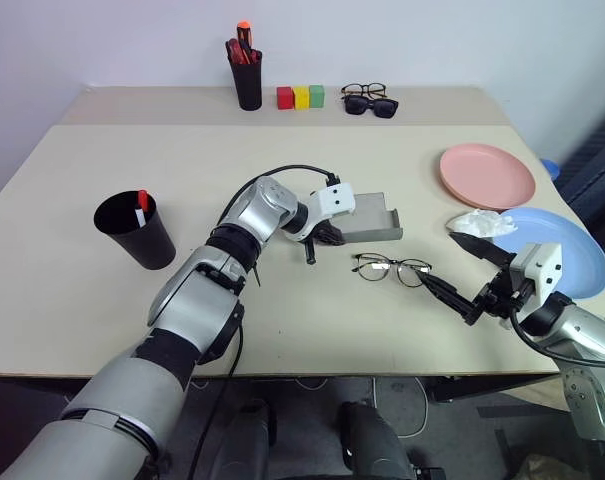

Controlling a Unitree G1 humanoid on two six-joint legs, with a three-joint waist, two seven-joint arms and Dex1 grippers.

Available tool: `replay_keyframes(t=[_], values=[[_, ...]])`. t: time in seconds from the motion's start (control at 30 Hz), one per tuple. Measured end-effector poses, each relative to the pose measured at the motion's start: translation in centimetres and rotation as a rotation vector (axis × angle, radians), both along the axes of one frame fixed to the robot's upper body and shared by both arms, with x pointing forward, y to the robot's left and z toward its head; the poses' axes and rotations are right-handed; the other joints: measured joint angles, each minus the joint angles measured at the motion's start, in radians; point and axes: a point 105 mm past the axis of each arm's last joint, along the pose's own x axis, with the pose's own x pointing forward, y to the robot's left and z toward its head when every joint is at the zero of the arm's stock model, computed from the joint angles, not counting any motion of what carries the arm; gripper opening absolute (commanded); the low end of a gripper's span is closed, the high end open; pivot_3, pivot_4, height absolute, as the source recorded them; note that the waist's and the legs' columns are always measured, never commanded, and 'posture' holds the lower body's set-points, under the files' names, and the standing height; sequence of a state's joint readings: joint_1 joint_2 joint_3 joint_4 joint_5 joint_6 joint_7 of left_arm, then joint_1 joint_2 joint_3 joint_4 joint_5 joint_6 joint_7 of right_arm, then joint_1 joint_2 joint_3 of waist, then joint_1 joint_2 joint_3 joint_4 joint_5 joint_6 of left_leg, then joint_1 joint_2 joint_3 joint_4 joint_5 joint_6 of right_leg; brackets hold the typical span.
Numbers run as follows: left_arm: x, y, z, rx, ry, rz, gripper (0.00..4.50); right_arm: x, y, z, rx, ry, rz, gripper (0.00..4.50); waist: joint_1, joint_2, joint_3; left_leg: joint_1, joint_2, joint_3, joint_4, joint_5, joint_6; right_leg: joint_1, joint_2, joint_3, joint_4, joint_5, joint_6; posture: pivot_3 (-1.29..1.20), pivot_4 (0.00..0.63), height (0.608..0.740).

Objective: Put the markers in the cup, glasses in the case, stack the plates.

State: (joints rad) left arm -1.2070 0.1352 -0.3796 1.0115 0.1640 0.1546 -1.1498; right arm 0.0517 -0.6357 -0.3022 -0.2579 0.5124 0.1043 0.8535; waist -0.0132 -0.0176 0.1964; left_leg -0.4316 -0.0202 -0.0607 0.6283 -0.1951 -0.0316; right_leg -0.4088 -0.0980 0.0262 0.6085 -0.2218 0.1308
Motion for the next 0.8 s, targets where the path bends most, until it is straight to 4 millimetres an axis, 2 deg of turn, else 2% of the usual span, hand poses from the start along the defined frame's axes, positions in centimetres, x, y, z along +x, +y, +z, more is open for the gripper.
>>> replay_keyframes(t=[0.2,0.47,0.63,0.8], values=[[-2.0,1.5,-1.2,0.026,0.04,-0.047,0.04,0.2,-0.2,-0.1,0.004,0.004,-0.006,4.5,0.002,0.0,0.0,0.001,0.0,0.0,0.001,0.0,0.0,0.0,0.0,0.0,0.002,0.0,0.0,0.0,0.15,0.74],[-4.7,1.2,-1.5,0.045,0.069,-0.08,0.04,0.4,0.0,0.3,0.004,-0.007,-0.003,4.5,0.003,0.001,0.0,0.001,0.0,0.0,0.001,0.0,0.0,0.0,0.0,0.0,0.002,0.0,0.0,0.0,0.15,0.74],[-5.1,1.0,-1.0,0.038,0.075,-0.053,0.04,0.5,0.0,0.2,0.006,0.003,-0.005,4.5,0.002,0.001,0.0,0.001,0.0,0.0,0.001,0.0,0.0,0.0,0.0,0.0,0.002,0.0,0.0,0.0,0.15,0.74],[-4.4,1.3,-1.1,0.036,0.059,0.012,0.04,0.6,0.0,0.2,0.007,0.004,-0.003,4.5,0.001,0.001,0.0,0.002,0.0,0.0,0.001,0.0,0.0,0.0,0.0,0.0,0.002,0.0,0.0,0.0,0.15,0.74]])
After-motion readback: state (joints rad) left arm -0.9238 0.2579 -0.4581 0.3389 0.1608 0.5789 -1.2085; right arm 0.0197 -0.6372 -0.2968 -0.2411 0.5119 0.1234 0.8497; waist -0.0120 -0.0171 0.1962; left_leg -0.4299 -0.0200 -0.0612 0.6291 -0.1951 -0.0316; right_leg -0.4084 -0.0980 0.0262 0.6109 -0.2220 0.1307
